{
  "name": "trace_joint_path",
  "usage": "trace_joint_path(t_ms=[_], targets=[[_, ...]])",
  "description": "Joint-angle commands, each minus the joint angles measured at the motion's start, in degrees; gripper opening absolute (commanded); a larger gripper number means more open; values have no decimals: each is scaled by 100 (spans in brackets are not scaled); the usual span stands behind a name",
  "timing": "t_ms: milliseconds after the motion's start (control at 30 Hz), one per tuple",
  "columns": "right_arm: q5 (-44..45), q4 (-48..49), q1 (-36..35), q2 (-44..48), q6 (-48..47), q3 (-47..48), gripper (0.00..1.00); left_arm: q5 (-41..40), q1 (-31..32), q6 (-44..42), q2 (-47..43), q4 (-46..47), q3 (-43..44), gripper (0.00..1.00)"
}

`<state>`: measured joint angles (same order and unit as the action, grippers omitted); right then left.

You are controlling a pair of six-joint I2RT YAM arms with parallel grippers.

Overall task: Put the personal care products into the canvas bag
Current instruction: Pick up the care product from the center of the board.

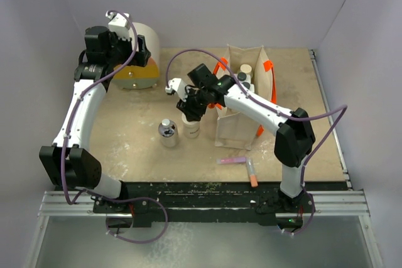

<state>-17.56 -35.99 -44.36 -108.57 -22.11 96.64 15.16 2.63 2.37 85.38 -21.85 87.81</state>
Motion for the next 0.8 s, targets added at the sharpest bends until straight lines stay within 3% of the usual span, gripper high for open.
trace_joint_path(t_ms=[0,467,767], targets=[[-141,-463,-3,239,-135,351,0,229,-50,-47,-15,379,-23,99],[-265,-914,26,660,-491,1422,0,402,-49,-57,208,522,93,99],[-327,-1758,154,638,-640,2789,0,408,-44,45,439,636,248,99]])
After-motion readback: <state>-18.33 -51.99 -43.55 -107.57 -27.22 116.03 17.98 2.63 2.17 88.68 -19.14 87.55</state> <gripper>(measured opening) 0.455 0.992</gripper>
